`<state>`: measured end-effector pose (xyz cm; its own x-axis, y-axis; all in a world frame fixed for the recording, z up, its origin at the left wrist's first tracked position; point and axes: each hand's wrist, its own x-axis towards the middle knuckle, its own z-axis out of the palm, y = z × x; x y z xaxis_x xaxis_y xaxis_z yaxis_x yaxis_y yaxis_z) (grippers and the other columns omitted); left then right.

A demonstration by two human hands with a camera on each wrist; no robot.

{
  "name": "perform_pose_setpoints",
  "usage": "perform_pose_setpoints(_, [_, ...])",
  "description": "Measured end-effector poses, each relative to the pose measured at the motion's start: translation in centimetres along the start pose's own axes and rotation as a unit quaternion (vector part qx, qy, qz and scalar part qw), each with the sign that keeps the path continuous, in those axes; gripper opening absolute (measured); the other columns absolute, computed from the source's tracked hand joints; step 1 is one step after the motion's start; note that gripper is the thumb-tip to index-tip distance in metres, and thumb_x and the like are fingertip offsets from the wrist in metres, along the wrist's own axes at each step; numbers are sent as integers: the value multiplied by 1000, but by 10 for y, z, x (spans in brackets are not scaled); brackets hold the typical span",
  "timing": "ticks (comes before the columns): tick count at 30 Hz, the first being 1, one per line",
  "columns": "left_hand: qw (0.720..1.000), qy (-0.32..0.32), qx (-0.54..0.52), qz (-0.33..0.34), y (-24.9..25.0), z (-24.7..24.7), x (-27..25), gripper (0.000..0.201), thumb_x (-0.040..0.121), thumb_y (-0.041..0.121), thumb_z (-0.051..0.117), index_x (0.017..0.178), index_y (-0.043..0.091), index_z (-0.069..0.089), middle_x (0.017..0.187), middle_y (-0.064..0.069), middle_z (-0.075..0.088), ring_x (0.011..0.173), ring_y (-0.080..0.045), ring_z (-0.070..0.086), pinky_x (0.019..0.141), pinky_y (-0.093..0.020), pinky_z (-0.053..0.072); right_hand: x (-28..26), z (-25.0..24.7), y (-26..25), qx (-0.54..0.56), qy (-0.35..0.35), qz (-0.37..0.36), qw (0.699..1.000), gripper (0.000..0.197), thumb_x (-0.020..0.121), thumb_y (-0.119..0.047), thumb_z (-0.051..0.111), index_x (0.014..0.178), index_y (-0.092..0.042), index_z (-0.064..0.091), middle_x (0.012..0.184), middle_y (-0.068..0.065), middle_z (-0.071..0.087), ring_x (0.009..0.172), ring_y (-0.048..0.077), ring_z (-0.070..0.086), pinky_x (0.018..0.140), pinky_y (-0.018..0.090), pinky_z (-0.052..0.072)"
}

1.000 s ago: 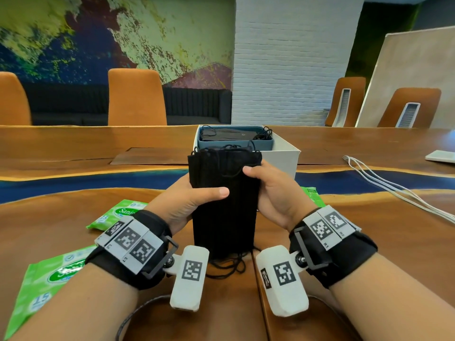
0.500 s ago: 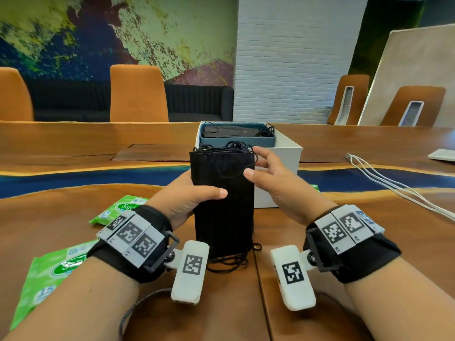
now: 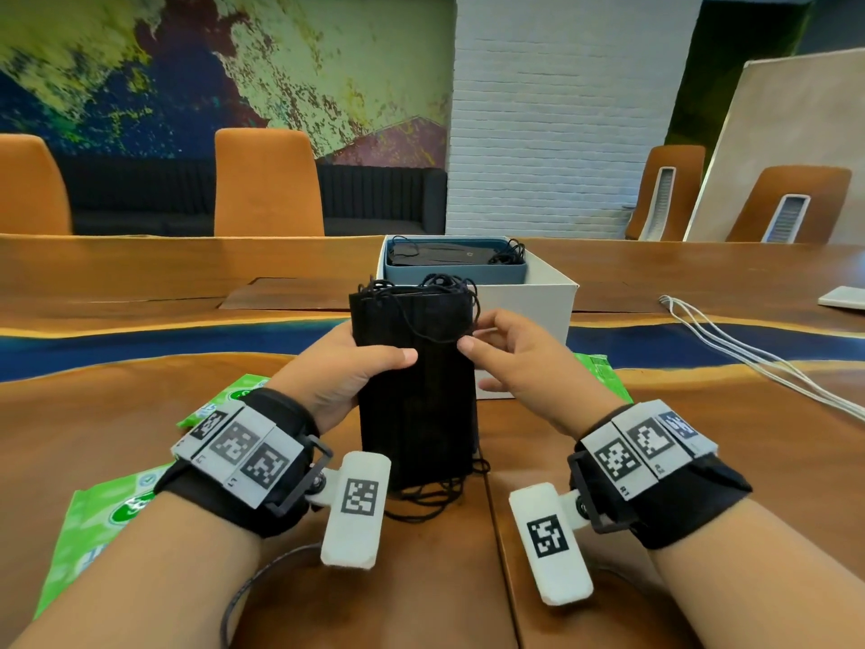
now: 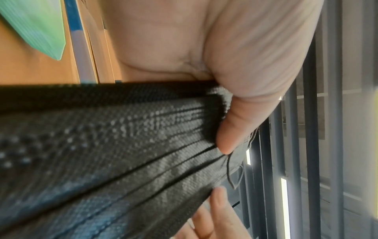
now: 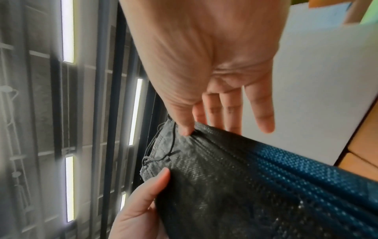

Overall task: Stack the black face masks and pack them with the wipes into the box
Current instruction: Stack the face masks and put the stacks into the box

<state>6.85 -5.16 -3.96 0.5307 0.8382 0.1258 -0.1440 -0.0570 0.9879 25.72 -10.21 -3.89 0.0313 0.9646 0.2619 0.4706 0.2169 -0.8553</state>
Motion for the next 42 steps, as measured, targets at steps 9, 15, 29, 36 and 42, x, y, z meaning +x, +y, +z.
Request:
perform_pose_setpoints(9, [999,-40,-2,29,0,1,0,47,69,9,67,115,17,62,110,-8,71,104,-19,67,82,-29,54,-2,1,-7,14,-62,50,997,21,99,-19,45,98,-22,66,102,4,71,95,16,69,82,30,58])
perform_pose_setpoints(15, [999,-8,-16,34,-3,6,0,42,72,3,72,112,14,62,109,-11,70,103,-23,66,84,-34,53,0,11,-6,-27,-85,109,990,28,103,-24,33,113,-18,59,117,10,64,108,23,62,93,38,53])
perform_pose_setpoints(29, [986,85,-130,55,1,8,2,20,89,15,58,107,19,66,104,-7,72,106,-26,64,91,-44,49,-7,18,-9,-130,-177,86,972,65,90,-53,51,146,-32,26,138,-5,49,125,17,49,104,30,38])
perform_pose_setpoints(36, [998,18,-50,40,0,3,1,29,80,10,67,108,15,66,108,-10,71,105,-25,66,91,-40,51,-2,15,-3,-65,-147,82,984,41,85,-39,65,123,-26,58,115,-4,66,105,10,61,92,24,47])
perform_pose_setpoints(42, [974,107,-189,59,18,2,10,26,96,20,50,118,14,60,111,-9,70,102,-23,66,81,-41,52,3,0,-6,-38,-130,84,987,30,82,-38,69,107,-26,60,110,4,69,100,17,66,91,30,53])
